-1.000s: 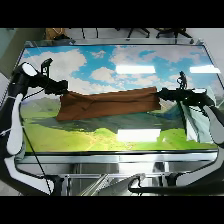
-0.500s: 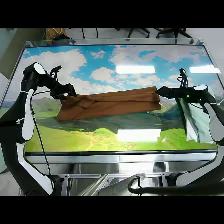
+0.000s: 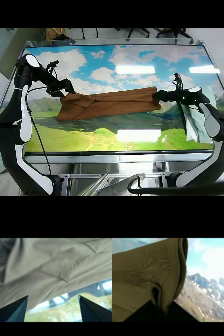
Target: Fold the shirts.
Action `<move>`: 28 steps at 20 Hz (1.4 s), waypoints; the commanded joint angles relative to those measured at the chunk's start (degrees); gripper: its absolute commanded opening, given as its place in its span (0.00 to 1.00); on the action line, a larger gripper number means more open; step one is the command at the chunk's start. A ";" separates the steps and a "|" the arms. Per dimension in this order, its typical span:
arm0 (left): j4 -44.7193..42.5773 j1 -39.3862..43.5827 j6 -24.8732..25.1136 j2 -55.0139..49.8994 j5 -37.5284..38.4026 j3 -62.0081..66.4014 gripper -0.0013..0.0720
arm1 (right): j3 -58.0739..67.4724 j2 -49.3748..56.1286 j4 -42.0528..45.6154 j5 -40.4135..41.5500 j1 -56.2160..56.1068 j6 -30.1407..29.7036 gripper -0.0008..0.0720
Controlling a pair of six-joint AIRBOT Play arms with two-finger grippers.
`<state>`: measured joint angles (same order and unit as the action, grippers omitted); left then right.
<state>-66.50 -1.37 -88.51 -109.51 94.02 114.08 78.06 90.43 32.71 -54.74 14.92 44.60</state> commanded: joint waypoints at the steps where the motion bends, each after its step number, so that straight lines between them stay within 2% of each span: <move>1: 1.51 1.16 -0.04 3.06 -3.10 -2.60 0.85 | 0.15 1.09 -1.27 -1.14 -0.59 0.17 0.05; 2: 2.34 1.62 0.09 3.69 -4.66 -3.28 0.51 | 0.74 0.61 -1.27 -2.47 -0.57 0.15 0.04; 3: 2.95 2.67 0.70 4.26 -6.97 -4.04 0.07 | 1.55 -0.20 -1.27 -3.93 -0.55 0.17 0.04; 4: 4.11 3.89 1.46 4.50 -9.62 -4.79 0.04 | 2.25 -1.29 -1.25 -5.16 -0.52 0.22 0.04; 8: 10.88 12.33 3.04 3.32 -21.09 -10.82 0.04 | 4.96 -9.73 -1.25 -11.10 -0.52 2.19 0.04; 11: 11.10 20.72 3.63 -1.53 -29.38 -13.35 0.04 | 6.19 -17.84 -1.25 -13.49 -0.48 3.93 0.04; 14: 11.19 28.30 2.80 -8.31 -35.80 -9.62 0.04 | 7.02 -25.16 -1.20 -15.26 -0.48 5.18 0.04; 19: 11.26 36.44 -1.95 -18.56 -37.79 4.83 0.04 | 7.69 -31.76 0.72 -17.90 -0.46 7.17 0.04; 21: 12.55 37.79 -3.02 -19.15 -39.95 5.29 0.04 | 7.69 -31.89 0.72 -18.88 -0.48 7.89 0.04; 24: 22.99 36.46 -2.91 -18.58 -40.92 2.34 0.04 | 7.67 -30.58 0.72 -21.03 -0.50 8.85 0.04; 25: 27.23 35.04 -2.34 -17.92 -38.73 2.14 0.04 | 7.67 -30.25 0.72 -21.22 -0.50 8.87 0.04; 28: 41.09 28.02 6.64 -11.74 -27.39 2.14 0.04 | 7.69 -29.90 0.66 -21.14 -0.48 9.97 0.04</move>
<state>-39.31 31.40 -88.14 -125.34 58.35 116.33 85.71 60.25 33.41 -75.09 14.41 53.36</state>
